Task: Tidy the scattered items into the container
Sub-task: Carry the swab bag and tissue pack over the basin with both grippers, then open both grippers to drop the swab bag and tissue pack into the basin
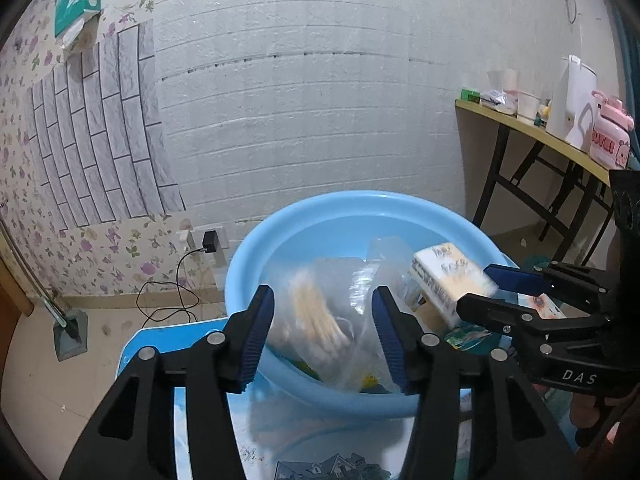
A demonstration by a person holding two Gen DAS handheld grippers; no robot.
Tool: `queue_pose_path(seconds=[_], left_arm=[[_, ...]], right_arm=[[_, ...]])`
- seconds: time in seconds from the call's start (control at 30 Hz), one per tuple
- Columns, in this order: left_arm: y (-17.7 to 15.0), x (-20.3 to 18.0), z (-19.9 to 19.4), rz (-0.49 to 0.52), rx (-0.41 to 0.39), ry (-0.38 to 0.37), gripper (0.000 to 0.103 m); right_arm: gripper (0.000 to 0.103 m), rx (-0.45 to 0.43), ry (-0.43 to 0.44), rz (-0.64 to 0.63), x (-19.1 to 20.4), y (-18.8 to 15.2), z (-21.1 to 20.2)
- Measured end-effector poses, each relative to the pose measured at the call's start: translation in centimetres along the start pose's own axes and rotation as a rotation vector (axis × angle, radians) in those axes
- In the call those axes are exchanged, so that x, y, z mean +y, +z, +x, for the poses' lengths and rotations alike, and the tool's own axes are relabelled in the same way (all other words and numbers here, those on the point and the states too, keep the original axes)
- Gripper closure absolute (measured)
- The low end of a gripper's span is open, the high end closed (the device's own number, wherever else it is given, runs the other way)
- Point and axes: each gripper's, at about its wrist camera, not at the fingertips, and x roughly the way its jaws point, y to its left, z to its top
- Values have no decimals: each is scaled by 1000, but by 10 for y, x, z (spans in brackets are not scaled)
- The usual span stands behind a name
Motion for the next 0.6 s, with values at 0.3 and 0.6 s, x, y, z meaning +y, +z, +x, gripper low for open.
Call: queue_pose_path(seconds=[0.3,0.6], left_arm=[[-14,4,-23,-24,-7,18,47],[-51,12,-42,-72,33,22,39]], right_arm=[[54,-19,-31,8,0,-5,-23],[54,-20,-70,38,-7,-23,-49]])
